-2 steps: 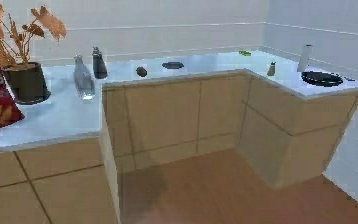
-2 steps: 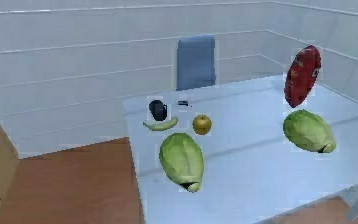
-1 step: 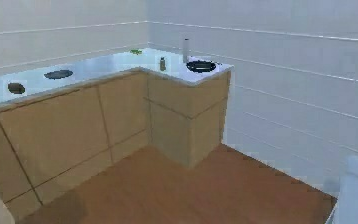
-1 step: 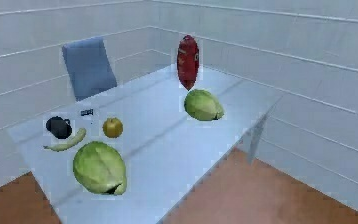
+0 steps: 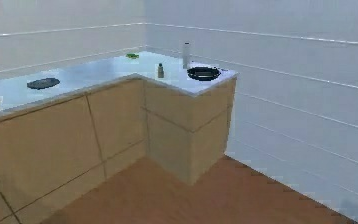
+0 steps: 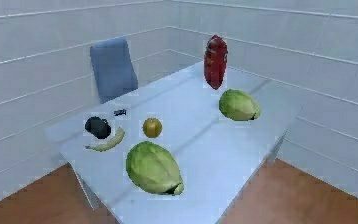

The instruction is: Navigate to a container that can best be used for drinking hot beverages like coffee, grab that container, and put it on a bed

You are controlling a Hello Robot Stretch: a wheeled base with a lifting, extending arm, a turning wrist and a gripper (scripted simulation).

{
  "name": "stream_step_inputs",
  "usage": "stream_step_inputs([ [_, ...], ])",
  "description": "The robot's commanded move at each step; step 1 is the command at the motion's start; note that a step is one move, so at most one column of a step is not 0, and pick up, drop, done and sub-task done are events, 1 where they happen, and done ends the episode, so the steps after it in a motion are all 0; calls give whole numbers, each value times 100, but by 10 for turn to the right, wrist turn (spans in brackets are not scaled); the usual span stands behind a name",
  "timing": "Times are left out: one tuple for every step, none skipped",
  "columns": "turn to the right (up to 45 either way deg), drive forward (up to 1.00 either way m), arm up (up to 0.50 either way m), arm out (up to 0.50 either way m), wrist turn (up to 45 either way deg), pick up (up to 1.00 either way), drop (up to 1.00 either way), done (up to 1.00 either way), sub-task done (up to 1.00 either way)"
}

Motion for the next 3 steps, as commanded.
stream_step_inputs([
  [270, 0, 0, 0, 0, 0, 0, 0, 0],
  [0, 70, 0, 0, 0, 0, 0, 0, 0],
  [0, 0, 50, 0, 0, 0, 0, 0, 0],
])
